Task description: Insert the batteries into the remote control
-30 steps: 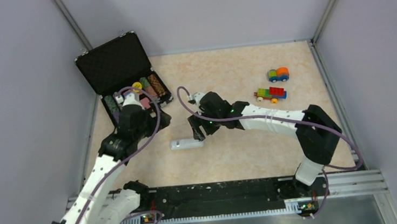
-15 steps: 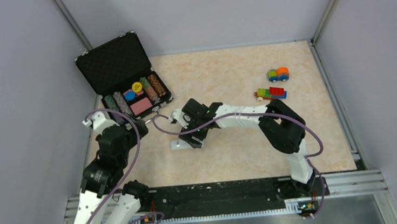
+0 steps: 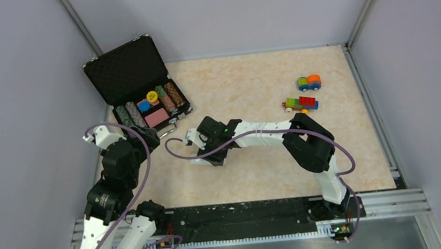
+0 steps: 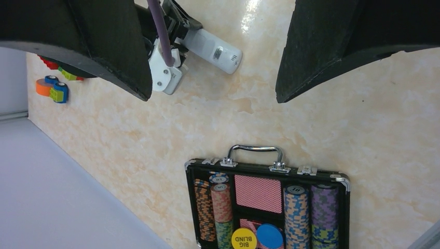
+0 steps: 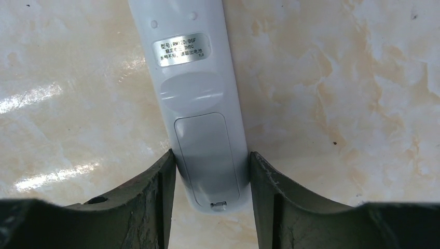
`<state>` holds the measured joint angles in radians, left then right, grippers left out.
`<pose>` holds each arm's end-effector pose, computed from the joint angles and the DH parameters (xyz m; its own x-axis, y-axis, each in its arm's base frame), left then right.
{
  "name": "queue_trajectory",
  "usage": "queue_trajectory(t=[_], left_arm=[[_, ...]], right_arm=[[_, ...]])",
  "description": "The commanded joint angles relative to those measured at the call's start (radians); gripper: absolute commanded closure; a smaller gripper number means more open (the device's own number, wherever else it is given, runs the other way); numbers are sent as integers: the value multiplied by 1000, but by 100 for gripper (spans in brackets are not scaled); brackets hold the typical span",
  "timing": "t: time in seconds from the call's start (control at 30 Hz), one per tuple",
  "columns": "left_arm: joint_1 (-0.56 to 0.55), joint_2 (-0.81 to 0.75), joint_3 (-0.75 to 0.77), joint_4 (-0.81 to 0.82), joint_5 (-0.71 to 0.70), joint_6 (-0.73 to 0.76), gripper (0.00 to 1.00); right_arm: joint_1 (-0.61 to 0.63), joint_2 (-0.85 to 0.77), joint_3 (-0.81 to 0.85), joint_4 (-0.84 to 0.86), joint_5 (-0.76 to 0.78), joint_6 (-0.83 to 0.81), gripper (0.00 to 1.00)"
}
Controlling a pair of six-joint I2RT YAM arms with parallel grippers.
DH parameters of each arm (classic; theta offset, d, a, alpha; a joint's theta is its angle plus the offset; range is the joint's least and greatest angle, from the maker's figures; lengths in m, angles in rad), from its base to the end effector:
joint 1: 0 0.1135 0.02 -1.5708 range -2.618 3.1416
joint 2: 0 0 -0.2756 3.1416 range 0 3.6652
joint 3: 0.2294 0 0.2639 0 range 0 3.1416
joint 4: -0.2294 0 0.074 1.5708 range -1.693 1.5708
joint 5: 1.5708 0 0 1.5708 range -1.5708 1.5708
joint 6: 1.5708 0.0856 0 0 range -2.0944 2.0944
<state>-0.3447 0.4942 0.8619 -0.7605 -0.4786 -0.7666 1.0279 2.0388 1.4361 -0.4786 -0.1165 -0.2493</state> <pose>0.1396 -0.0082 0.3352 -0.1898 -0.5861 -0.7877 -0.3223 0.7950 -0.5139 0.2316 0.4031 0.1229 -0.2251 -0.8474 -0.4810 -0.9640 0.2655 -0.0166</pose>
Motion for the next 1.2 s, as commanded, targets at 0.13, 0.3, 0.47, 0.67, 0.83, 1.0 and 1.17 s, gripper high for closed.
queue_trajectory(t=[0.13,0.3,0.47,0.67,0.83,1.0,1.17], left_arm=[[4,9,9,131,108,12,15],[4,18,-38,142,167,-87,15],[5,7,-124,193,228,-175,13],[4,52,-256,342,418,-276,11],[4,174,-406,589,640,-350,13],[5,340,-441,663,692,-364,14],[4,440,-464,736,666,-379,16]], right_arm=[[-33,-37,-19,-21,2,185,71],[-106,-164,-140,90,-117,397,72],[-136,-224,-206,127,-106,473,74],[-149,-249,-250,165,-121,583,76],[-164,-272,-293,269,-228,724,75],[-163,-257,-306,339,-288,826,76],[-164,-256,-317,378,-298,897,76]])
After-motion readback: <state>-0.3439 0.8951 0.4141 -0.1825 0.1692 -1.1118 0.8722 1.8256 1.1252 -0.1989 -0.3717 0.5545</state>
